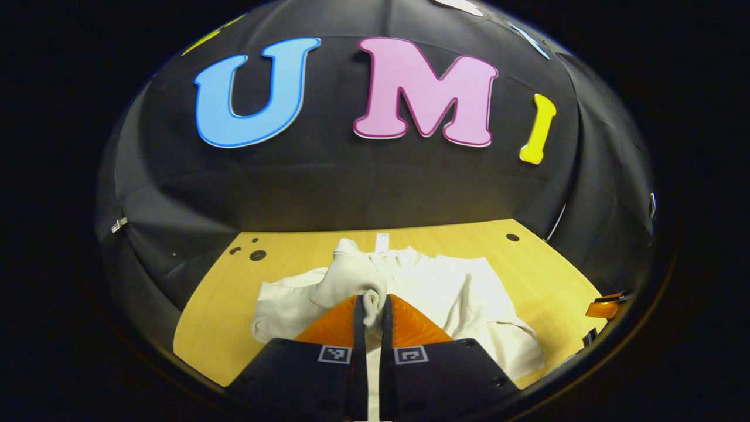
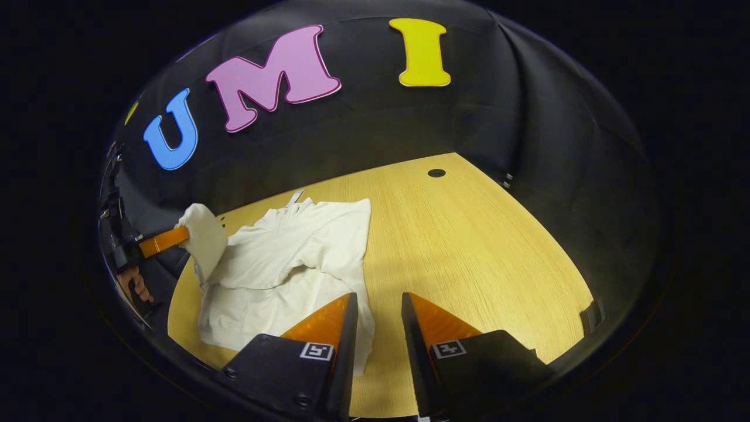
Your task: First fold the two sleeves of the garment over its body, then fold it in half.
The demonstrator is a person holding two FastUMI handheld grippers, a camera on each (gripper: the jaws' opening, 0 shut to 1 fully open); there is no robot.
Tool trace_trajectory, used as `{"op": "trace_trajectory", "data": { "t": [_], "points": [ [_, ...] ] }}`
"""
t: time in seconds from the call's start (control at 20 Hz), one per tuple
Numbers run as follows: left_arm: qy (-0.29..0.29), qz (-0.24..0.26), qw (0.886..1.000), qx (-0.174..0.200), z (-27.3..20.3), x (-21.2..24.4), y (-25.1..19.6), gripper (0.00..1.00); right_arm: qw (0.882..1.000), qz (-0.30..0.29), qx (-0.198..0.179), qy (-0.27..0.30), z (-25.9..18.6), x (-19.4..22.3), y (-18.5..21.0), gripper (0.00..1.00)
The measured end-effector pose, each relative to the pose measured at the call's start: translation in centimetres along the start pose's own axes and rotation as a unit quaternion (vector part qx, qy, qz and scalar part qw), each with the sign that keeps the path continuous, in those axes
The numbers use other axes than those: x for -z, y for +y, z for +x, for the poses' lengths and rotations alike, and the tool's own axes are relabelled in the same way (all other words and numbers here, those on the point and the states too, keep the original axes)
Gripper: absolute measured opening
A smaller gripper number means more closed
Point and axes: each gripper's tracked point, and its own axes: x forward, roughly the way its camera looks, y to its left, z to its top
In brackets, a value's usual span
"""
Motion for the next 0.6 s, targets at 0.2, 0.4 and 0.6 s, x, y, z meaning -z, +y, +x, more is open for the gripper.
{"op": "trace_trajectory", "data": {
  "t": [0.2, 0.4, 0.6],
  "points": [
    [0.021, 0.005, 1.0, 0.011, 1.8, 1.6, -3.2, 0.12, 1.0, -0.007, -0.005, 0.014, 0.6, 0.5, -1.3, 0.46],
    [0.044, 0.011, 0.999, 0.022, 3.5, 3.9, -6.7, 0.15, 1.0, -0.008, -0.008, 0.022, 1.4, 0.3, -2.6, 0.46],
    [0.074, 0.013, 0.997, 0.035, 5.1, 6.7, -9.6, 0.12, 0.999, -0.004, -0.009, 0.032, 2.4, 0.4, -3.8, 0.46]
  ]
}}
